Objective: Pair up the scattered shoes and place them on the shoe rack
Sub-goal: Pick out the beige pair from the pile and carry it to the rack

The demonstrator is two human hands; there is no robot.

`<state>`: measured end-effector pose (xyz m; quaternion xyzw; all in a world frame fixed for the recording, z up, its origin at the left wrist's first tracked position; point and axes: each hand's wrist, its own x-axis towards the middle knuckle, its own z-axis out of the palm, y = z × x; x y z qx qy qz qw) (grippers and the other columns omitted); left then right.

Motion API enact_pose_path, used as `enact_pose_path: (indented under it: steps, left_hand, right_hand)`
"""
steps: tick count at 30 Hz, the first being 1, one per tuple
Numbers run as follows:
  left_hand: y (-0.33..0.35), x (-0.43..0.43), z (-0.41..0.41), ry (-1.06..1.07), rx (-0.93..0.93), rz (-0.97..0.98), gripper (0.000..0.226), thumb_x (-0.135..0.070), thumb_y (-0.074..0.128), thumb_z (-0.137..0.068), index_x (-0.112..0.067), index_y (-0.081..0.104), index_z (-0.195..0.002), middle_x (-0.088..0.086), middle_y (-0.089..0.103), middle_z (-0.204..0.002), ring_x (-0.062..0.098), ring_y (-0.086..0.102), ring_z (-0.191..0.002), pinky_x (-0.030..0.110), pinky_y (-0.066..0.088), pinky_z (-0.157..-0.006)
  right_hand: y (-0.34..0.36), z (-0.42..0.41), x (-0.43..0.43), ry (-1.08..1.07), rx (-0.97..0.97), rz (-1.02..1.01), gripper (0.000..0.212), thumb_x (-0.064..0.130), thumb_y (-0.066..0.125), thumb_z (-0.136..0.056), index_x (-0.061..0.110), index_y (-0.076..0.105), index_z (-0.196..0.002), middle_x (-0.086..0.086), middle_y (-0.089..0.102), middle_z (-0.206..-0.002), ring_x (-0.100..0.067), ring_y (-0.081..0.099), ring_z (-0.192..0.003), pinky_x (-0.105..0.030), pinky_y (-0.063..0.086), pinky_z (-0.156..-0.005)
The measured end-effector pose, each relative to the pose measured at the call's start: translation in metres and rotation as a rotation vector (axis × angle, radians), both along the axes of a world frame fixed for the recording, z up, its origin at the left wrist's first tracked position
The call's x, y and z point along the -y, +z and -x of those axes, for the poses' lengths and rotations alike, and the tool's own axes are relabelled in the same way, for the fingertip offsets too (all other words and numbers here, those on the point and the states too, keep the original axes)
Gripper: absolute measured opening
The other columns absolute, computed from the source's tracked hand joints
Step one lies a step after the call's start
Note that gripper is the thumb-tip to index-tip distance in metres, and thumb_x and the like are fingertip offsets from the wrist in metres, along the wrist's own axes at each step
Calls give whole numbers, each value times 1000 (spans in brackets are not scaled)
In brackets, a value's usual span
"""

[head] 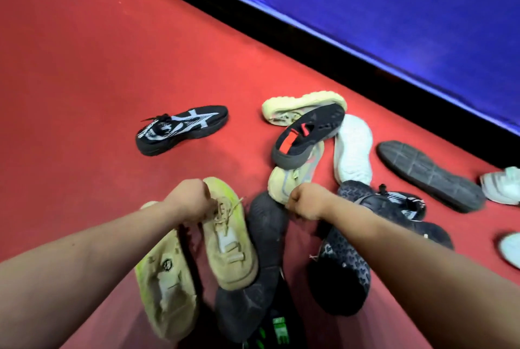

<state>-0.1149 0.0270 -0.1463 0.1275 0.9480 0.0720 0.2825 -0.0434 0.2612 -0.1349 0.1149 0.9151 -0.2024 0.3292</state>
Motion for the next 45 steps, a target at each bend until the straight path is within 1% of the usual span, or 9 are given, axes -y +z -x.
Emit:
enact_pose_path:
  steps: [5, 12, 17, 22, 27, 35, 37, 41, 45]
  left_hand:
    - [-6, -44, 0, 28, -126, -151, 29, -27, 54, -86, -3, 68, -87, 19, 70, -94, 32, 64, -96, 32, 48, -79]
    - [-14, -99, -10, -218, -100, -316, 42, -32, 56, -84, -17, 52, -123, 10, 55, -117, 30, 53, -113, 33, 43, -96]
    - [-14, -140, -27, -500, -153, -67, 41, -41, 57, -83, -22, 51, -118, 2, 46, -120, 26, 39, -118, 39, 44, -90]
    - [-20, -143, -38, -730, -410, 54, 25, -17, 41, -93, -15, 54, -115, 2, 52, -120, 24, 46, -116, 39, 33, -91]
    - [-14, -109, -13, -711, -413, 51, 20, -16, 43, -91, -23, 58, -102, -5, 57, -109, 17, 49, -112, 37, 30, -91]
    - [1, -40, -5, -696, -438, -134, 9, -27, 56, -76, -21, 57, -70, -7, 61, -77, 20, 59, -75, 29, 39, -61]
    - [-8, -26, -3, -600, -295, -176, 9, -22, 52, -82, -17, 59, -79, -2, 61, -89, 21, 58, -84, 29, 42, -71]
    - [-21, -8, 6, -234, -92, -393, 17, -26, 54, -86, -29, 70, -83, -11, 66, -90, 13, 62, -101, 14, 42, -80]
    - [30, 7, 20, -198, -250, -594, 12, -19, 61, -85, -10, 69, -84, -5, 70, -102, 8, 63, -97, 15, 44, -90]
  right_hand:
    - [6, -9, -20, 151, -142, -236, 30, 27, 50, -91, 2, 67, -96, -19, 67, -107, -34, 61, -101, -30, 40, -73]
    - [22, -39, -86, 579, 61, -432, 44, 42, 54, -85, 25, 54, -126, 0, 41, -129, -28, 41, -119, -43, 42, -93]
    - [14, -47, -102, 600, -47, -394, 54, 54, 49, -86, 30, 46, -135, 5, 41, -128, -26, 39, -119, -44, 42, -94]
    - [7, -35, -102, 366, -46, -275, 51, 53, 47, -89, 24, 53, -131, 2, 48, -127, -26, 41, -120, -41, 41, -98]
    - [10, -13, -109, 45, -190, -155, 33, 34, 50, -94, 7, 63, -107, -13, 64, -110, -29, 58, -103, -27, 43, -84]
    - [-1, 51, -58, 18, -468, 68, 67, 17, 56, -85, 8, 29, -146, -5, 26, -154, -20, 32, -140, -27, 26, -113]
    - [-8, 56, -46, 58, -410, 102, 79, 15, 56, -82, 14, 18, -151, 0, 14, -159, -17, 26, -143, -29, 25, -115]
    - [-17, 65, -41, 75, -398, 75, 72, 9, 53, -81, 14, 27, -148, -2, 34, -147, -24, 42, -132, -34, 35, -108]
    - [-14, 60, -43, 12, -461, 86, 73, 2, 51, -79, 12, 29, -148, -4, 22, -155, -24, 33, -139, -32, 28, -113]
